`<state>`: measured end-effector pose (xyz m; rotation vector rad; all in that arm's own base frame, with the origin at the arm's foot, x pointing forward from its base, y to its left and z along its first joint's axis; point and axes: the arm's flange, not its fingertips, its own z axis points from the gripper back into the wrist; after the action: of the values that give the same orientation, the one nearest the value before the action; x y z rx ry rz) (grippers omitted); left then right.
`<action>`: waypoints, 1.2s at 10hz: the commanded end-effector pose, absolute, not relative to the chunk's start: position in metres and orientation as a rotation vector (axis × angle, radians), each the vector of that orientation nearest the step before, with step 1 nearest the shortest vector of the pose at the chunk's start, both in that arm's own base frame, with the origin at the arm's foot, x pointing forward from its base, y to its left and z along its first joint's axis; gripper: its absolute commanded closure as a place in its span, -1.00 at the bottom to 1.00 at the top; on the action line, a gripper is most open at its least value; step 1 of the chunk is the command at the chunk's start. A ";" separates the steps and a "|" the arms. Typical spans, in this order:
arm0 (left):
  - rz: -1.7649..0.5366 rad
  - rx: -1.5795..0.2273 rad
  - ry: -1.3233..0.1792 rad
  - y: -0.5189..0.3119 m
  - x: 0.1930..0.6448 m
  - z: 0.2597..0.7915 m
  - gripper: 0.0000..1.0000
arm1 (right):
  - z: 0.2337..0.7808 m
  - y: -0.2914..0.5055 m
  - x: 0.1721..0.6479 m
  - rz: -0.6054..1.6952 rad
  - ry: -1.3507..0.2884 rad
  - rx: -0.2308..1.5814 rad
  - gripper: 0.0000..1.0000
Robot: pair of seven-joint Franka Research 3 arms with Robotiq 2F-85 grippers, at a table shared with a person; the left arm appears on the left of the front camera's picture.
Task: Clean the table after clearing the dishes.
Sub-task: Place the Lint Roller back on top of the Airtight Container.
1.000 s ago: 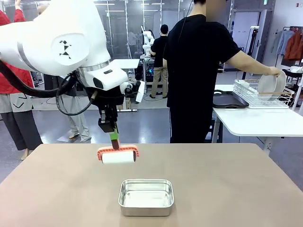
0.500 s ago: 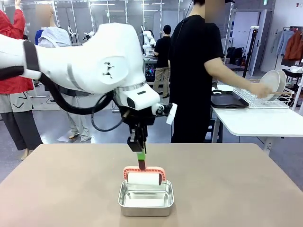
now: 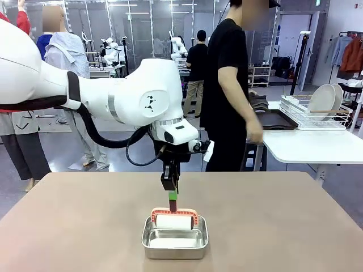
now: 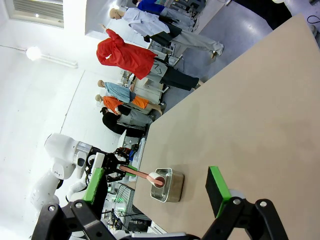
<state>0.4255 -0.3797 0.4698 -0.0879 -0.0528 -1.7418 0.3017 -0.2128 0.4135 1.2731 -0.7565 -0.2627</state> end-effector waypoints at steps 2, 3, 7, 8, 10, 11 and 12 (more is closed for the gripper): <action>-1.743 -0.101 -0.019 -0.391 0.441 0.453 0.56 | 0.415 -0.213 0.300 -0.251 -0.759 1.277 -1.00; -1.737 -0.107 -0.010 -0.392 0.445 0.446 0.56 | 0.415 -0.213 0.300 -0.251 -0.759 1.277 -1.00; -1.719 -0.123 0.055 -0.392 0.467 0.418 0.56 | 0.415 -0.213 0.300 -0.251 -0.759 1.277 -1.00; -1.719 -0.123 0.064 -0.392 0.470 0.415 0.56 | 0.415 -0.213 0.300 -0.251 -0.759 1.277 -1.00; -1.702 -0.134 0.080 -0.393 0.475 0.410 0.56 | 0.415 -0.213 0.300 -0.251 -0.759 1.277 -1.00; -1.696 -0.155 0.078 -0.392 0.476 0.410 0.50 | 0.415 -0.213 0.300 -0.251 -0.759 1.277 -1.00; -1.687 -0.147 0.065 -0.390 0.476 0.415 -0.10 | 0.415 -0.213 0.300 -0.251 -0.759 1.277 -1.00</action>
<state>0.4755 -0.3926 0.4153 -0.1583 0.0502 -1.7044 0.3017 -0.2128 0.4135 1.2731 -0.7565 -0.2627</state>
